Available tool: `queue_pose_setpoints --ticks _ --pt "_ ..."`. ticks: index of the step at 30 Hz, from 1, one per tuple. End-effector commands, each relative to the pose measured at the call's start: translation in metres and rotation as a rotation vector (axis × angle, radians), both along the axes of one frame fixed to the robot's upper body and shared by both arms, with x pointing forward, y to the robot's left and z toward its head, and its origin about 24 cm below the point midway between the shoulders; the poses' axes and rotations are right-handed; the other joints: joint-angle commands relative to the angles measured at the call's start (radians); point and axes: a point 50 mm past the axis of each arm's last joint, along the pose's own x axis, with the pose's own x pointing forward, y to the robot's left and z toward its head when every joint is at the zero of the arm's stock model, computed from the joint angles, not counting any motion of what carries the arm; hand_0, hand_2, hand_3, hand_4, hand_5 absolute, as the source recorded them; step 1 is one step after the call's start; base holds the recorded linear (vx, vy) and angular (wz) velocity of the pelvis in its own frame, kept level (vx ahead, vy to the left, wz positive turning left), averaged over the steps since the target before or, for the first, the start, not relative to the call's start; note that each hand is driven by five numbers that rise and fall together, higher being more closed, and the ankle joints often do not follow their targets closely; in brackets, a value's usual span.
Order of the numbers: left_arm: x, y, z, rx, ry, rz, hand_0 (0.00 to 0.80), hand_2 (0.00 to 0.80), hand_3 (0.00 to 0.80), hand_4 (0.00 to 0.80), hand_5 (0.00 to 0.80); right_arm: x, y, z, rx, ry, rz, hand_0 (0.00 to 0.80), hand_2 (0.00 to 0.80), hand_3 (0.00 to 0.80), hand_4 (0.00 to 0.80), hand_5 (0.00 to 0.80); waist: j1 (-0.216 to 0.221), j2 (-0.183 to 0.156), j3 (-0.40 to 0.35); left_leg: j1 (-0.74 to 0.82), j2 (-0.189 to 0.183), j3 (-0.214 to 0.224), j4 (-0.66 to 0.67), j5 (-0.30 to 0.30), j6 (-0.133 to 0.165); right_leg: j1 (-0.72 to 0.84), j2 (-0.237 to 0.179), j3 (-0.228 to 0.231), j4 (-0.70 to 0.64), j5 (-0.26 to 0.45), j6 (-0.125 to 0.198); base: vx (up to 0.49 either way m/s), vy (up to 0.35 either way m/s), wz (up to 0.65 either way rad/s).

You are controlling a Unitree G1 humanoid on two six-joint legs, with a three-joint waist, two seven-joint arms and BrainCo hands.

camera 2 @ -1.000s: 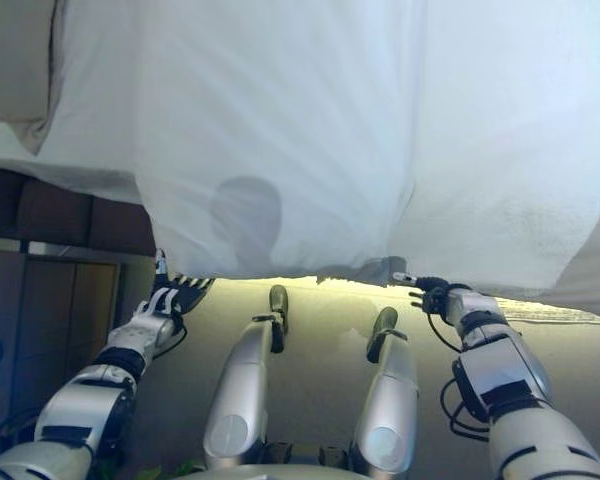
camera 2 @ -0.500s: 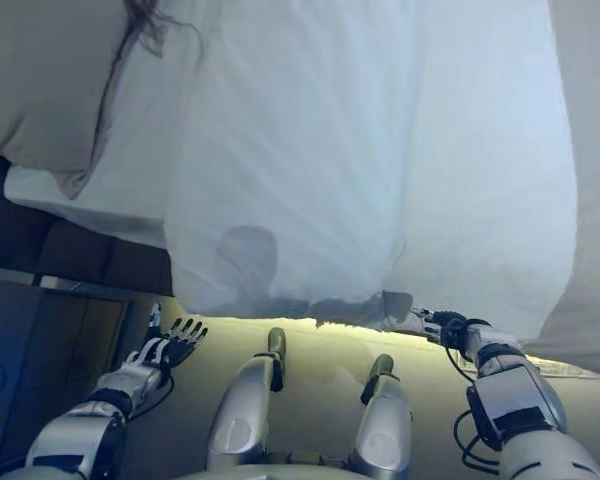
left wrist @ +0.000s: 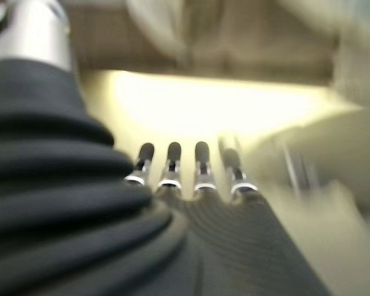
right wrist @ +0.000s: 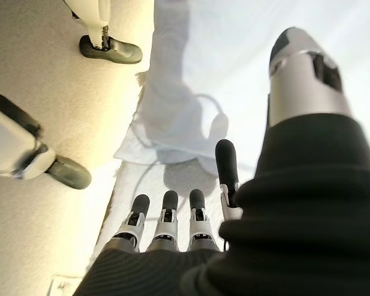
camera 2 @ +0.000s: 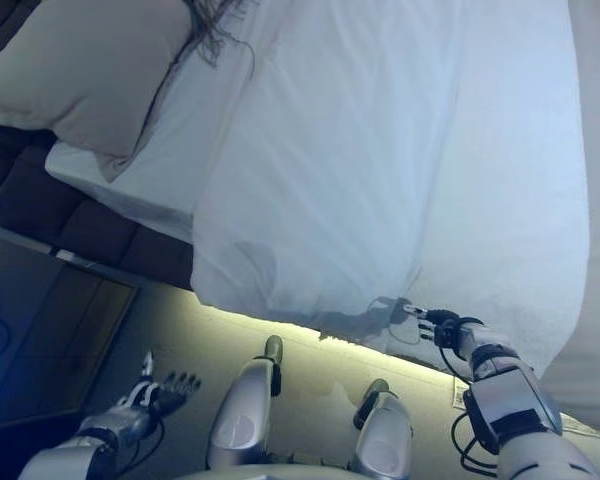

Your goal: Make the bed neatly

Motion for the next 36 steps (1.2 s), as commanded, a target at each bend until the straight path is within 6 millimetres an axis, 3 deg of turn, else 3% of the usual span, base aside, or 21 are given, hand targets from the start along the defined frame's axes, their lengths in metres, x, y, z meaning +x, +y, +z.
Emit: queue_pose_setpoints --ticks 1,4,5,10,17,18,27,36 --pt "0.045 -0.012 0.046 -0.024 -0.425 -0.032 0.0 0.0 0.0 0.0 0.0 0.001 -0.008 0.005 -0.033 -0.017 -0.017 0.0 0.0 0.0 0.0 0.0 -0.007 -0.003 0.05 0.002 0.034 -0.009 0.111 -0.085 -0.003 -0.022 -0.015 0.036 -0.036 0.102 -0.003 0.0 0.0 0.0" --pt "0.061 -0.026 0.07 -0.023 -0.641 -0.116 0.0 0.0 0.0 0.0 0.0 -0.004 -0.015 0.004 -0.043 0.0 -0.025 0.0 0.0 0.0 0.0 0.0 -0.019 0.0 0.061 -0.013 0.039 -0.007 0.122 -0.088 -0.005 -0.045 -0.014 0.051 -0.02 0.102 -0.004 0.008 0.042 -0.04" --pt "0.065 -0.029 0.076 -0.013 -0.692 -0.148 0.0 0.0 0.0 0.0 0.0 -0.006 -0.015 0.002 -0.045 0.007 -0.023 0.0 0.0 0.0 0.0 0.0 -0.022 0.001 0.063 -0.008 0.041 -0.012 0.132 -0.114 -0.012 -0.046 -0.012 0.065 -0.005 0.081 0.007 0.058 0.037 -0.08" --pt "0.085 -0.036 0.109 0.021 -0.886 -0.214 0.0 0.0 0.0 0.0 0.0 -0.009 -0.018 0.001 -0.057 0.027 -0.011 0.0 0.0 0.0 0.0 0.0 -0.044 -0.003 0.072 -0.03 0.042 0.002 0.122 -0.086 -0.006 -0.086 -0.011 0.083 -0.007 0.108 -0.001 -0.02 0.039 -0.11" --pt "0.098 -0.045 0.129 0.017 -0.963 -0.266 0.0 0.0 0.0 0.0 0.0 -0.002 -0.017 0.007 -0.081 0.015 0.009 0.0 0.0 0.0 0.0 0.0 -0.061 -0.003 0.08 -0.058 0.039 0.009 0.148 -0.098 -0.003 -0.133 -0.011 0.108 0.022 0.108 -0.001 0.044 0.042 -0.09" --pt "0.1 -0.044 0.13 0.012 -0.957 -0.256 0.0 0.0 0.0 0.0 0.0 0.001 -0.017 0.01 -0.086 0.009 0.017 0.0 0.0 0.0 0.0 0.0 -0.065 -0.002 0.081 -0.057 0.04 0.006 0.164 -0.127 -0.008 -0.14 -0.01 0.12 0.045 0.083 0.009 0.111 0.064 -0.13" --pt "0.119 -0.021 0.155 0.03 -0.941 -0.095 0.0 0.0 0.0 0.0 0.0 0.019 -0.029 0.038 -0.125 -0.075 0.03 0.0 0.0 0.0 0.0 0.0 -0.106 -0.006 0.113 -0.213 0.051 0.016 0.269 -0.169 0.005 -0.34 -0.001 0.172 0.175 0.063 -0.003 -0.013 0.089 -0.12" --pt "0.134 0.016 0.181 0.092 -0.846 0.122 0.0 0.0 0.0 0.0 0.0 0.021 -0.05 0.057 -0.129 -0.139 -0.026 0.0 0.0 0.0 0.0 0.0 -0.124 -0.034 0.133 -0.432 0.064 -0.015 0.383 -0.203 0.009 -0.55 0.018 0.198 0.287 0.056 -0.001 -0.073 0.047 -0.05"
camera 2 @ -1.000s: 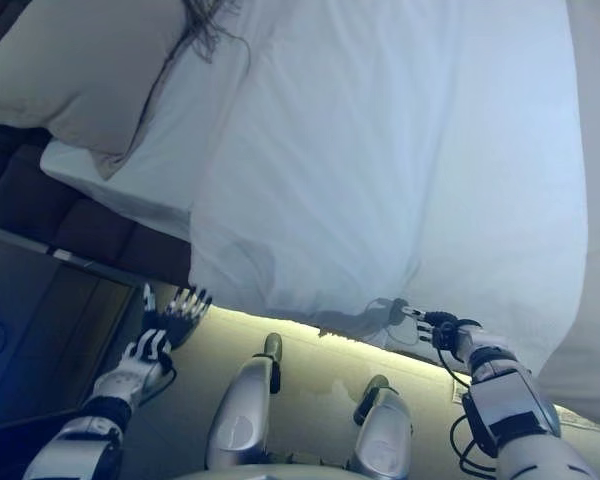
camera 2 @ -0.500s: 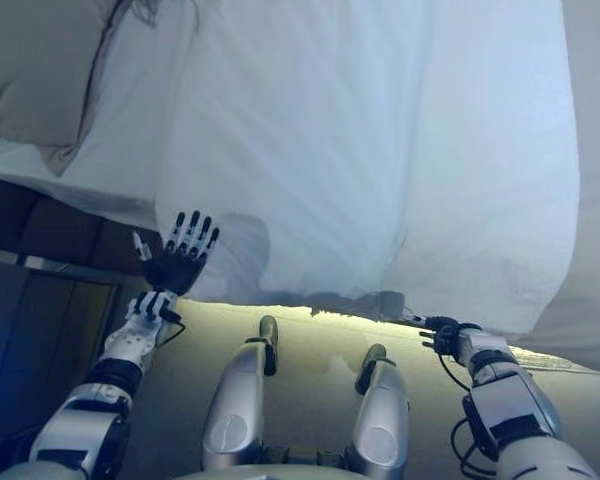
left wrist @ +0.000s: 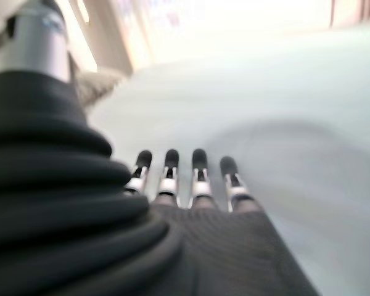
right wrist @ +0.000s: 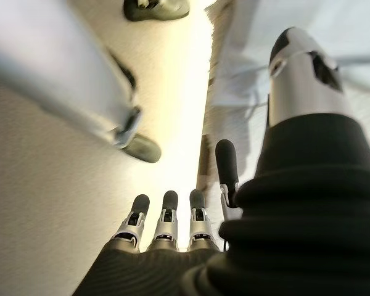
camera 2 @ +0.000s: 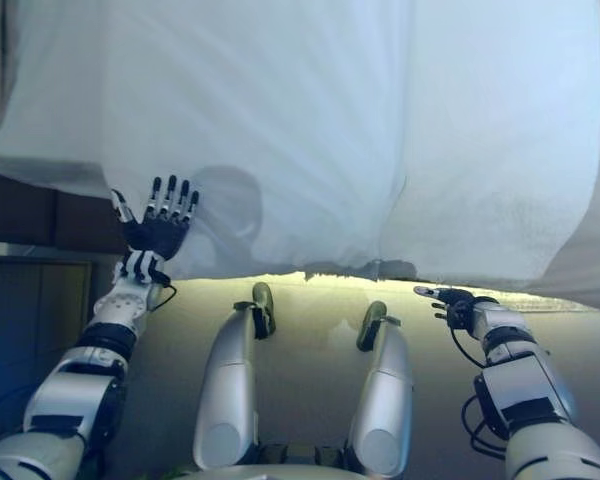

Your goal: Make the bed neatly

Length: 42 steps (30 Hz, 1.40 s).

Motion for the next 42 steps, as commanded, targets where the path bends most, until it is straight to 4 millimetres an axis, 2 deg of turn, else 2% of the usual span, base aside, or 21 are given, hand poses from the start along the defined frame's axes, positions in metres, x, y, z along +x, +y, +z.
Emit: queue_pose_setpoints --ticks 1,6,15,20,26,32,35,42 --pt "0.004 0.03 0.025 -0.031 -0.032 0.143 0.0 0.0 0.0 0.0 0.0 0.001 -0.021 0.017 -0.02 -0.058 -0.041 0.0 0.0 0.0 0.0 0.0 -0.008 -0.016 0.007 0.034 0.003 -0.041 0.001 -0.097 -0.015 -0.039 0.004 0.035 -0.017 0.081 0.013 -0.049 0.056 -0.07" --pt "0.003 0.047 0.026 -0.058 0.036 0.235 0.0 0.0 0.0 0.0 0.0 0.003 -0.03 0.03 -0.012 -0.12 -0.059 0.0 0.0 0.0 0.0 0.0 -0.012 -0.027 0.007 -0.07 0.008 -0.067 0.053 -0.107 -0.015 -0.135 0.015 0.044 0.031 0.072 0.007 -0.056 0.05 -0.09" --pt "-0.003 0.075 0.038 -0.038 0.088 0.324 0.0 0.0 0.0 0.0 0.0 0.016 -0.039 0.061 -0.04 -0.215 -0.031 0.0 0.0 0.0 0.0 0.0 0.005 -0.047 0.007 -0.202 -0.003 -0.104 0.121 -0.11 -0.018 -0.245 0.01 0.028 0.082 0.074 0.003 -0.056 0.01 -0.01" --pt "-0.008 0.088 0.041 -0.033 0.109 0.361 0.0 0.0 0.0 0.0 0.0 0.021 -0.042 0.073 -0.047 -0.248 -0.033 0.0 0.0 0.0 0.0 0.0 0.013 -0.045 0.007 -0.241 -0.009 -0.112 0.155 -0.117 -0.02 -0.278 0.003 0.023 0.109 0.068 0.001 -0.04 0.001 0.03" --pt "-0.019 0.105 0.033 -0.066 0.175 0.415 0.0 0.0 0.0 0.0 0.0 0.021 -0.049 0.081 -0.058 -0.265 -0.051 0.0 0.0 0.0 0.0 0.0 0.018 -0.036 0.007 -0.267 -0.018 -0.115 0.178 -0.122 -0.024 -0.306 0.0 0.023 0.127 0.061 -0.004 -0.052 0.0 0.02" --pt "-0.037 0.116 0.01 -0.083 0.277 0.435 0.0 0.0 0.0 0.0 0.0 0.018 -0.051 0.079 -0.037 -0.278 -0.072 0.0 0.0 0.0 0.0 0.0 0.025 -0.029 0.007 -0.242 -0.015 -0.109 0.188 -0.133 -0.028 -0.281 -0.005 0.021 0.139 0.043 -0.007 -0.048 -0.065 0.0" --pt "-0.049 0.119 -0.008 -0.092 0.328 0.437 0.0 0.0 0.0 0.0 0.0 0.016 -0.05 0.076 -0.024 -0.281 -0.073 0.0 0.0 0.0 0.0 0.0 0.025 -0.021 0.007 -0.185 -0.006 -0.099 0.18 -0.14 -0.036 -0.229 -0.002 0.02 0.129 0.031 -0.01 0.0 -0.072 0.0" --pt "-0.08 0.11 -0.058 -0.073 0.46 0.387 0.0 0.0 0.0 0.0 0.0 -0.003 -0.05 0.044 0.033 -0.245 -0.123 0.0 0.0 0.0 0.0 0.0 0.021 -0.014 -0.024 -0.002 0.005 -0.052 0.088 -0.134 -0.051 -0.054 -0.002 0.0 0.028 0.032 0.001 0.048 -0.08 0.04"
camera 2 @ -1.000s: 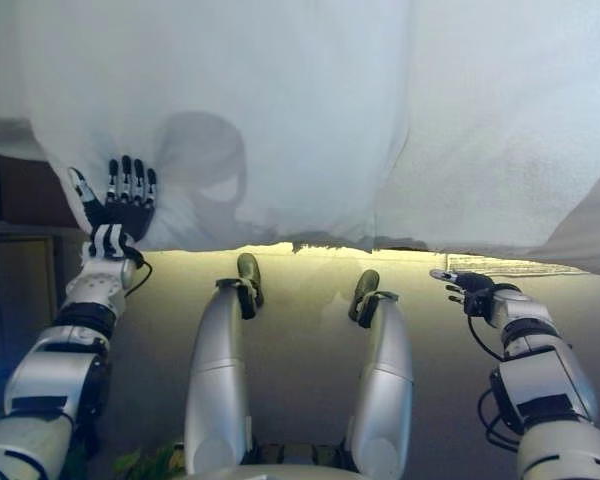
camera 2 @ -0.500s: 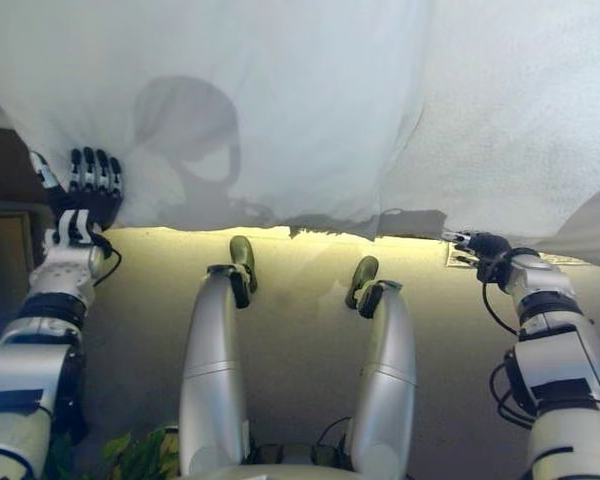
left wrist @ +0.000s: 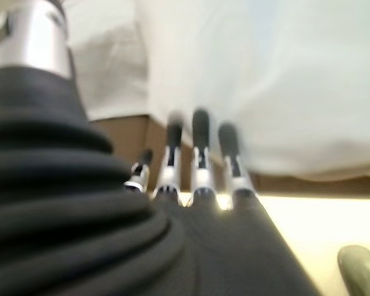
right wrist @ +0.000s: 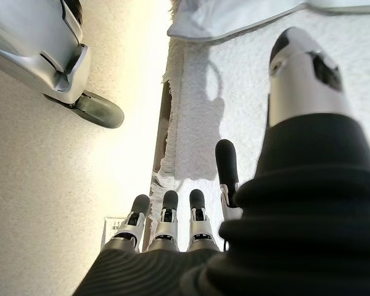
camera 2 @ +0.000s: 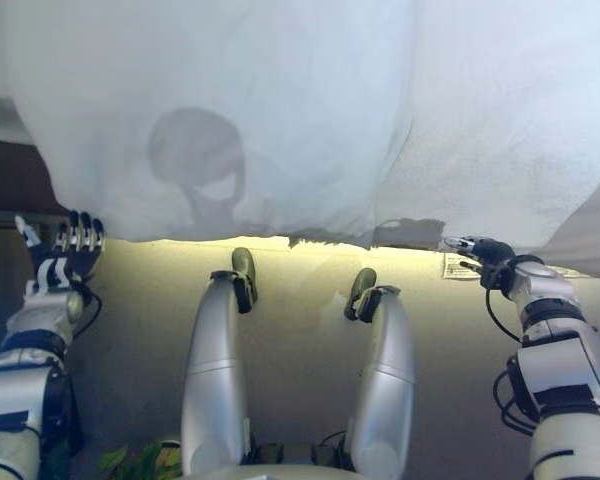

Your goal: Make the bed neatly

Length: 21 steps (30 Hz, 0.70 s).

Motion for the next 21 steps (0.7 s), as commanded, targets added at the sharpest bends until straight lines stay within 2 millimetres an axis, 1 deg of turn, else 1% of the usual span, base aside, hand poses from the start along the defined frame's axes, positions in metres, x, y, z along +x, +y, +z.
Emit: queue_pose_setpoints --ticks 1,5,9,10,11,12,14,15,17,19,20,21 --pt "-0.021 -0.002 -0.03 -0.011 0.075 -0.009 0.0 0.0 0.0 0.0 0.0 -0.021 -0.015 -0.016 0.035 0.011 -0.082 0.0 0.0 0.0 0.0 0.0 0.011 0.026 -0.049 0.17 -0.01 0.023 -0.021 -0.115 -0.031 0.117 -0.016 -0.001 -0.119 0.082 0.038 0.104 -0.074 0.04" --pt "-0.035 -0.008 -0.047 0.004 0.12 -0.043 0.0 0.0 0.0 0.0 0.0 -0.04 -0.012 -0.044 0.058 0.074 -0.078 0.0 0.0 0.0 0.0 0.0 0.006 0.024 -0.092 0.297 -0.018 0.051 -0.114 -0.094 -0.037 0.241 -0.03 -0.017 -0.221 0.099 0.046 0.149 -0.068 0.03" --pt "-0.045 -0.019 -0.065 0.018 0.162 -0.067 0.0 0.0 0.0 0.0 0.0 -0.065 -0.004 -0.076 0.09 0.158 -0.079 0.0 0.0 0.0 0.0 0.0 0.005 0.022 -0.141 0.447 -0.035 0.081 -0.243 -0.054 -0.039 0.397 -0.034 -0.042 -0.354 0.121 0.055 0.155 -0.072 0.02" --pt "-0.047 -0.022 -0.069 0.021 0.179 -0.076 0.0 0.0 0.0 0.0 0.0 -0.07 -0.001 -0.082 0.103 0.173 -0.084 0.0 0.0 0.0 0.0 0.0 0.005 0.022 -0.15 0.478 -0.038 0.085 -0.269 -0.046 -0.039 0.431 -0.033 -0.044 -0.381 0.124 0.057 0.116 -0.057 0.02" --pt "-0.048 -0.023 -0.07 0.022 0.187 -0.079 0.0 0.0 0.0 0.0 0.0 -0.071 0.0 -0.084 0.107 0.179 -0.084 0.0 0.0 0.0 0.0 0.0 0.004 0.022 -0.153 0.489 -0.04 0.086 -0.279 -0.043 -0.039 0.443 -0.032 -0.045 -0.39 0.126 0.057 0.045 -0.068 0.01" --pt "-0.053 -0.027 -0.078 0.025 0.23 -0.097 0.0 0.0 0.0 0.0 0.0 -0.079 0.005 -0.094 0.123 0.211 -0.077 0.0 0.0 0.0 0.0 0.0 0.001 0.019 -0.169 0.523 -0.046 0.099 -0.324 -0.005 -0.03 0.482 -0.031 -0.056 -0.442 0.156 0.05 0.045 -0.078 -0.01" --pt "-0.058 -0.03 -0.084 0.037 0.267 -0.127 0.0 0.0 0.0 0.0 0.0 -0.086 0.01 -0.103 0.14 0.232 -0.082 0.0 0.0 0.0 0.0 0.0 -0.003 0.018 -0.181 0.572 -0.05 0.106 -0.363 0.007 -0.03 0.533 -0.027 -0.06 -0.482 0.164 0.052 0.095 -0.093 -0.05" --pt "-0.066 -0.032 -0.092 0.057 0.315 -0.15 0.0 0.0 0.0 0.0 0.0 -0.096 0.014 -0.113 0.165 0.258 -0.078 0.0 0.0 0.0 0.0 0.0 -0.007 0.018 -0.203 0.618 -0.048 0.116 -0.398 0.015 -0.029 0.584 -0.022 -0.066 -0.522 0.169 0.053 0.131 -0.094 -0.03" --pt "-0.079 -0.032 -0.101 0.083 0.388 -0.168 0.0 0.0 0.0 0.0 0.0 -0.109 0.017 -0.123 0.187 0.288 -0.076 0.0 0.0 0.0 0.0 0.0 -0.012 0.02 -0.228 0.681 -0.05 0.129 -0.449 0.029 -0.029 0.651 -0.012 -0.075 -0.576 0.179 0.055 0.174 -0.086 -0.06" --pt "-0.099 -0.03 -0.114 0.119 0.487 -0.187 0.0 0.0 0.0 0.0 0.0 -0.123 0.02 -0.133 0.203 0.32 -0.084 0.0 0.0 0.0 0.0 0.0 -0.018 0.023 -0.257 0.746 -0.052 0.144 -0.504 0.045 -0.029 0.719 -0.002 -0.082 -0.637 0.192 0.058 0.197 -0.057 -0.11" --pt "-0.116 -0.03 -0.124 0.125 0.558 -0.202 0.0 0.0 0.0 0.0 0.0 -0.135 0.022 -0.141 0.213 0.349 -0.089 0.0 0.0 0.0 0.0 0.0 -0.022 0.025 -0.285 0.798 -0.055 0.153 -0.56 0.063 -0.026 0.769 0.007 -0.086 -0.687 0.204 0.062 0.227 -0.046 -0.11" --pt "-0.128 -0.03 -0.13 0.139 0.617 -0.221 0.0 0.0 0.0 0.0 0.0 -0.143 0.025 -0.146 0.224 0.366 -0.103 0.0 0.0 0.0 0.0 0.0 -0.026 0.026 -0.306 0.836 -0.058 0.161 -0.603 0.077 -0.026 0.805 0.015 -0.086 -0.726 0.215 0.067 0.215 -0.04 -0.14"
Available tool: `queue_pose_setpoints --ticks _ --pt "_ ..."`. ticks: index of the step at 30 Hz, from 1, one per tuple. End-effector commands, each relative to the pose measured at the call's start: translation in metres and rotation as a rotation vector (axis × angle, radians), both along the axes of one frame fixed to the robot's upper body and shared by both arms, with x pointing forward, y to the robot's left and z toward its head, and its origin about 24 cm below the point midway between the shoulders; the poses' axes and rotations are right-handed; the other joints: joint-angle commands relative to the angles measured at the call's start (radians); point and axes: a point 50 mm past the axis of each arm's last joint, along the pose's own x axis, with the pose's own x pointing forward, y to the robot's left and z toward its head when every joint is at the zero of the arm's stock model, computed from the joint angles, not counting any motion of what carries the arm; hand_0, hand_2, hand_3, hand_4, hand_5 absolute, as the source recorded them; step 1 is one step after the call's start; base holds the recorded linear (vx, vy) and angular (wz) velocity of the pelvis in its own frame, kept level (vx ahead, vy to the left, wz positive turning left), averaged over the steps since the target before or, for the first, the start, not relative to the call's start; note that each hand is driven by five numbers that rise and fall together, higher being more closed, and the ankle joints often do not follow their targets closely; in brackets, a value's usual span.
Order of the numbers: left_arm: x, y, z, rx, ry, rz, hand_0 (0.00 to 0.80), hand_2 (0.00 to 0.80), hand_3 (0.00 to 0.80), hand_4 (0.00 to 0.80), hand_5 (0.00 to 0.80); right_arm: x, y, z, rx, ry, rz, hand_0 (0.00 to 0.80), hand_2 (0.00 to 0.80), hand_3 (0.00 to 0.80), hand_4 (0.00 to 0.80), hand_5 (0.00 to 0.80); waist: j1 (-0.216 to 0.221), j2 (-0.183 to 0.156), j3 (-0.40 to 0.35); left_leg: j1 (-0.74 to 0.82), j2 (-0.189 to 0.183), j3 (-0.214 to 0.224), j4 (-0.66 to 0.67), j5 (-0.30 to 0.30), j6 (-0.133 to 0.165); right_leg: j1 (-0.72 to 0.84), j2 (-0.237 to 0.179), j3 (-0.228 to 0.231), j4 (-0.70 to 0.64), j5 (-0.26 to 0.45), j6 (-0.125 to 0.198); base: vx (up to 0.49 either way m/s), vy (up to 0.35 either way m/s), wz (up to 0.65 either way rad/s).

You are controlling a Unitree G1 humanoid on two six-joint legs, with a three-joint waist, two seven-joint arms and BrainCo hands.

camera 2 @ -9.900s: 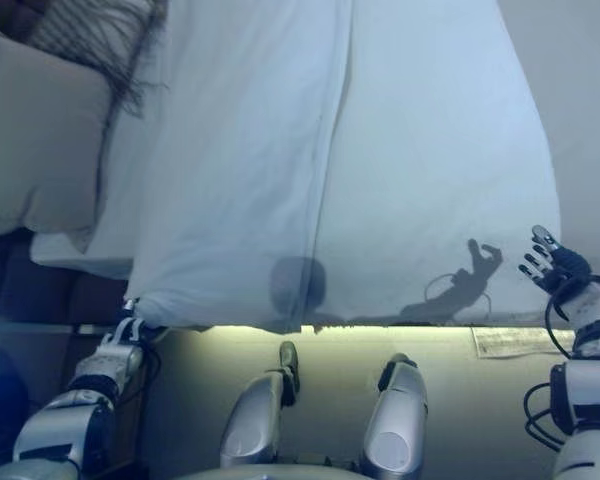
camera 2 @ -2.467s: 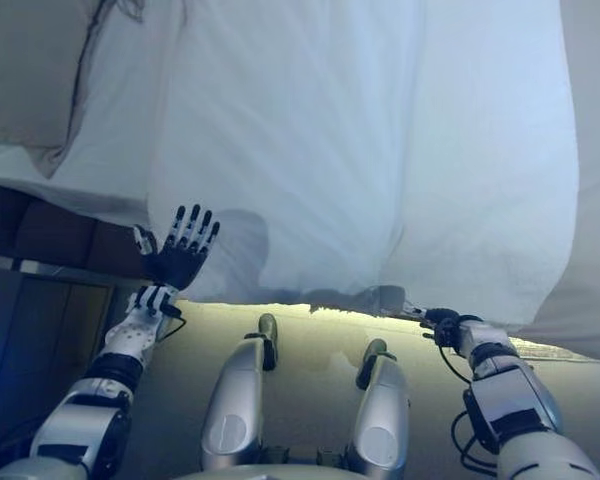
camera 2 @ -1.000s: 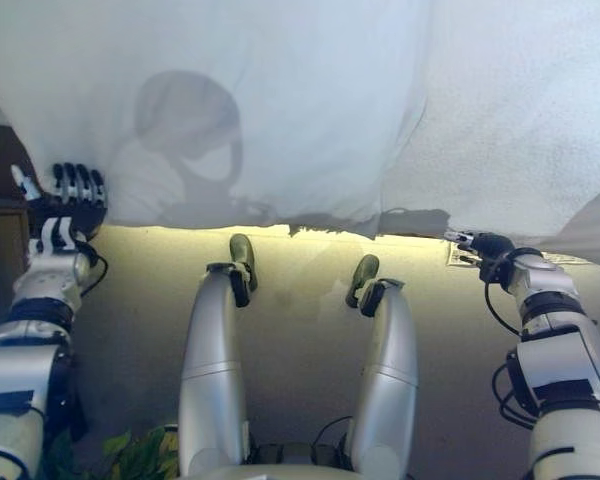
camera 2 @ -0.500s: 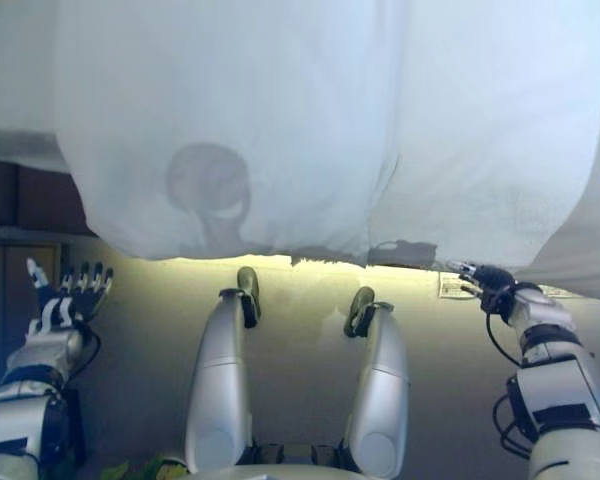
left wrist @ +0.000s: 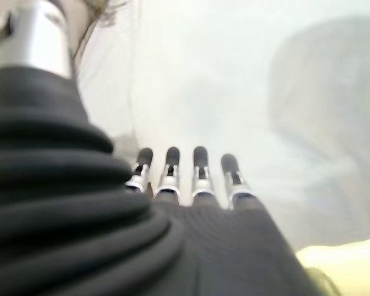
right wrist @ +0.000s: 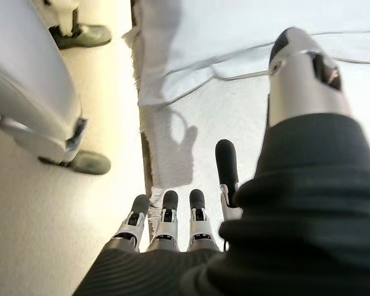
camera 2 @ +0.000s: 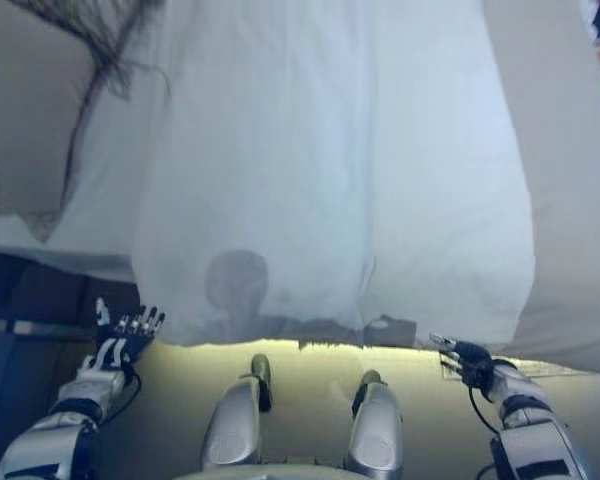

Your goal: Make the bed neatly

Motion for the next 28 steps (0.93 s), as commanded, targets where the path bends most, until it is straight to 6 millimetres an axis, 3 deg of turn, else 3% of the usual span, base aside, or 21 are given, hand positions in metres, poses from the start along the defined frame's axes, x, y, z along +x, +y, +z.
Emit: queue_pose_setpoints --ticks 1,4,8,9,12,16,22,28 --pt "-0.039 0.014 -0.013 0.106 0.171 -0.046 0.0 0.0 0.0 0.0 0.0 -0.011 0.007 -0.01 0.027 0.016 -0.012 0.0 0.0 0.0 0.0 0.0 -0.015 -0.03 -0.05 0.098 -0.027 0.029 -0.044 -0.005 0.021 0.116 -0.019 -0.007 -0.212 0.151 0.017 0.179 -0.03 -0.17" --pt "-0.067 0.014 -0.026 0.175 0.335 -0.127 0.0 0.0 0.0 0.0 0.0 -0.038 0.017 -0.027 0.067 0.081 -0.02 0.0 0.0 0.0 0.0 0.0 -0.027 -0.025 -0.113 0.182 -0.03 0.052 -0.16 0.036 0.019 0.186 0.004 -0.011 -0.303 0.188 0.023 0.18 -0.017 -0.1" --pt "-0.075 0.007 -0.033 0.268 0.413 -0.244 0.0 0.0 0.0 0.0 0.0 -0.061 0.031 -0.042 0.122 0.157 -0.075 0.0 0.0 0.0 0.0 0.0 -0.036 -0.017 -0.153 0.239 -0.031 0.062 -0.258 0.067 0.017 0.23 0.015 -0.017 -0.387 0.228 0.03 0.089 -0.008 -0.03" --pt "-0.074 -0.003 -0.038 0.288 0.426 -0.314 0.0 0.0 0.0 0.0 0.0 -0.072 0.038 -0.049 0.146 0.191 -0.112 0.0 0.0 0.0 0.0 0.0 -0.039 -0.011 -0.168 0.264 -0.032 0.066 -0.301 0.079 0.014 0.251 0.02 -0.027 -0.419 0.241 0.034 0.064 -0.004 -0.06" --pt "-0.076 -0.019 -0.046 0.218 0.389 -0.292 0.0 0.0 0.0 0.0 0.0 -0.09 0.048 -0.058 0.173 0.251 -0.176 0.0 0.0 0.0 0.0 0.0 -0.042 0.0 -0.19 0.3 -0.037 0.071 -0.349 0.087 0.011 0.283 0.028 -0.041 -0.46 0.252 0.038 0.075 -0.003 -0.09" --pt "-0.085 -0.047 -0.061 0.22 0.446 -0.346 0.0 0.0 0.0 0.0 0.0 -0.105 0.064 -0.068 0.16 0.359 -0.268 0.0 0.0 0.0 0.0 0.0 -0.041 0.003 -0.21 0.322 -0.039 0.073 -0.361 0.079 0.014 0.3 0.04 -0.038 -0.487 0.257 0.032 0.04 -0.014 -0.02" --pt "-0.084 -0.083 -0.073 0.164 0.449 -0.444 0.0 0.0 0.0 0.0 0.0 -0.108 0.079 -0.074 0.164 0.409 -0.296 0.0 0.0 0.0 0.0 0.0 -0.037 0.007 -0.227 0.355 -0.035 0.07 -0.364 0.07 0.022 0.335 0.05 -0.035 -0.484 0.247 0.021 0.082 -0.012 -0.02" --pt "-0.09 -0.094 -0.077 0.133 0.473 -0.456 0.0 0.0 0.0 0.0 0.0 -0.1 0.095 -0.076 0.194 0.378 -0.236 0.0 0.0 0.0 0.0 0.0 -0.036 -0.003 -0.236 0.369 -0.033 0.066 -0.368 0.067 0.025 0.347 0.053 -0.032 -0.486 0.246 0.02 0.055 -0.021 -0.02"
